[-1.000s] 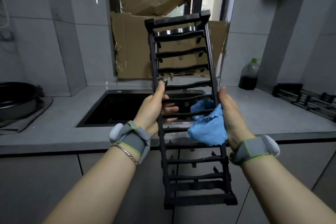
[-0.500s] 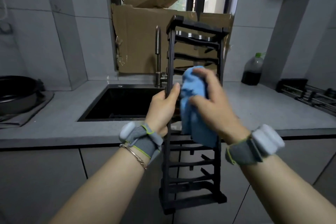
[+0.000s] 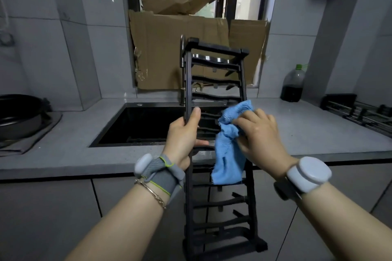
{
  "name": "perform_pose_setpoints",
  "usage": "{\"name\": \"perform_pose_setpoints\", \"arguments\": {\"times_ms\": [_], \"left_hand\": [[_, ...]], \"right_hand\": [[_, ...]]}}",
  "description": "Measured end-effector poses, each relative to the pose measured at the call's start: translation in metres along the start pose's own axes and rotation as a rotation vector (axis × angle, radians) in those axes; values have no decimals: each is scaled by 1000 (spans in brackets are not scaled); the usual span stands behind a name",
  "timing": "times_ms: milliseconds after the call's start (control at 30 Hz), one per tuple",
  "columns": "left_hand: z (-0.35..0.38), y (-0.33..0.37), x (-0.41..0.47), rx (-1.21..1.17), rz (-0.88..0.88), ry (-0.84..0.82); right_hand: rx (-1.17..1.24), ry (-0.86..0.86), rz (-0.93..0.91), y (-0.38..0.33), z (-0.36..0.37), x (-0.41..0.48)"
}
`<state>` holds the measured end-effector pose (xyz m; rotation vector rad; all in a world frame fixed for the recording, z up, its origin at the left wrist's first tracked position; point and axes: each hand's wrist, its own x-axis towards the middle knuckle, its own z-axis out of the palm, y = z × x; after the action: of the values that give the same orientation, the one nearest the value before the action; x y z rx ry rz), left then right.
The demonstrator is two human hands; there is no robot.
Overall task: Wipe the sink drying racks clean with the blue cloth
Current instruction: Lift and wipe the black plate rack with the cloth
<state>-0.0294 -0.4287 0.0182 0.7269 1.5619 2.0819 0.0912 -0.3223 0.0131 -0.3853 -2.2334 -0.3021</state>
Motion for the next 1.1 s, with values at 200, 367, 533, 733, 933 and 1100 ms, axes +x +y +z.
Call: {"name": "perform_pose_setpoints", "arguments": {"times_ms": [200, 367, 533, 733, 933, 1100], "left_hand": [[7, -2, -7, 36, -80, -83], [-6, -10, -5, 85, -104, -37], [-11, -9, -10, 27, -186, -28], [-4, -7, -7, 138, -141, -125], [-5, -9, -8, 213, -91, -193], [-20, -3, 0, 291, -18, -217]], "right_hand": [[69, 1, -140, -37, 9, 17], [-4, -99, -88, -5, 16, -9], [156, -157, 82, 15, 3, -11], [245, -3, 183, 1, 0, 40], [181, -81, -7, -13, 15, 50], [-24, -124, 2, 17, 9, 20]]}}
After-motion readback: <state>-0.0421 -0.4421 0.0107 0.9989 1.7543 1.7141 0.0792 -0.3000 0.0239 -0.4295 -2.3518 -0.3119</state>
